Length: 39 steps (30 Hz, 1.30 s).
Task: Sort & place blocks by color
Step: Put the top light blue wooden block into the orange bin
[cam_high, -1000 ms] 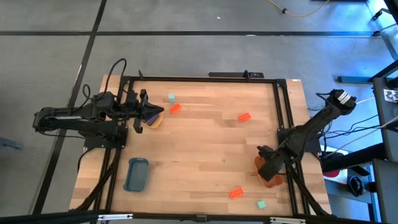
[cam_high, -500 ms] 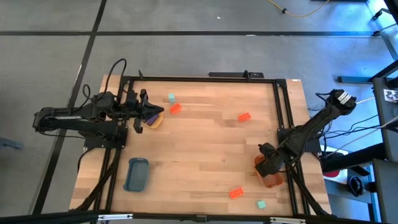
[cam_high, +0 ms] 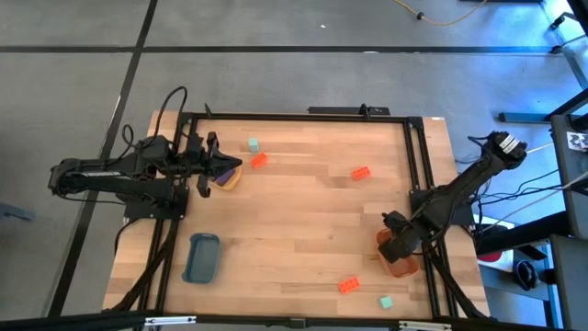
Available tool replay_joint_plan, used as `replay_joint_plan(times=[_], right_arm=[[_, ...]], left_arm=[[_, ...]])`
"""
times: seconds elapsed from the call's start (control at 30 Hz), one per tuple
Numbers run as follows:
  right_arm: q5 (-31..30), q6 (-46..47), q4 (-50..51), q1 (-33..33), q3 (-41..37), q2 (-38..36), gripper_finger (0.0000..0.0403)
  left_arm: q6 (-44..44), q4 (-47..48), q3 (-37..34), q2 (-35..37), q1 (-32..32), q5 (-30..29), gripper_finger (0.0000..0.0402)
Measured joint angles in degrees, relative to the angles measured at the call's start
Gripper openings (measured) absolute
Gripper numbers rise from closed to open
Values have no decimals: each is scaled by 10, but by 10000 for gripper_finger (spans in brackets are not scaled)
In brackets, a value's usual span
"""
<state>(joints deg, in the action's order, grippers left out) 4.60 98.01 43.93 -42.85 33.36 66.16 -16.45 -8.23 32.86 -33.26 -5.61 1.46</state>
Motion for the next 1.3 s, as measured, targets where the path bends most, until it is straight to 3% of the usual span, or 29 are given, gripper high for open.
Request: replay_joint_plan(times=[0.17, 0.3, 0.5, 0.6, 0.67, 0.83, 1.0, 1.1, 1.3], right_arm=[[-22, -67, 114, -2, 93, -25, 244], [-116, -114, 135, 0, 172, -46, 244], [-344, -234, 3, 57, 196, -49, 244], [-395, -339, -122, 106, 173, -49, 244], [-381, -413, -218, 146, 150, -49, 244], [-240, -554, -454, 250, 79, -48, 244], [-141, -648, -651, 327, 35, -48, 245], [-112, -712, -701, 351, 32, -48, 245], [-110, -843, -700, 356, 42, -48, 245]], left_arm=[[0, 0, 0, 0, 0, 1, 0], [-12, 0, 0, 0, 0, 1, 0], [-40, 0, 0, 0, 0, 40, 0], [-55, 0, 0, 0, 0, 56, 0], [-60, 0, 0, 0, 0, 56, 0], [-60, 0, 0, 0, 0, 48, 0], [-59, 0, 0, 0, 0, 35, 0], [-59, 1, 0, 0, 0, 26, 0], [-39, 1, 0, 0, 0, 25, 0]])
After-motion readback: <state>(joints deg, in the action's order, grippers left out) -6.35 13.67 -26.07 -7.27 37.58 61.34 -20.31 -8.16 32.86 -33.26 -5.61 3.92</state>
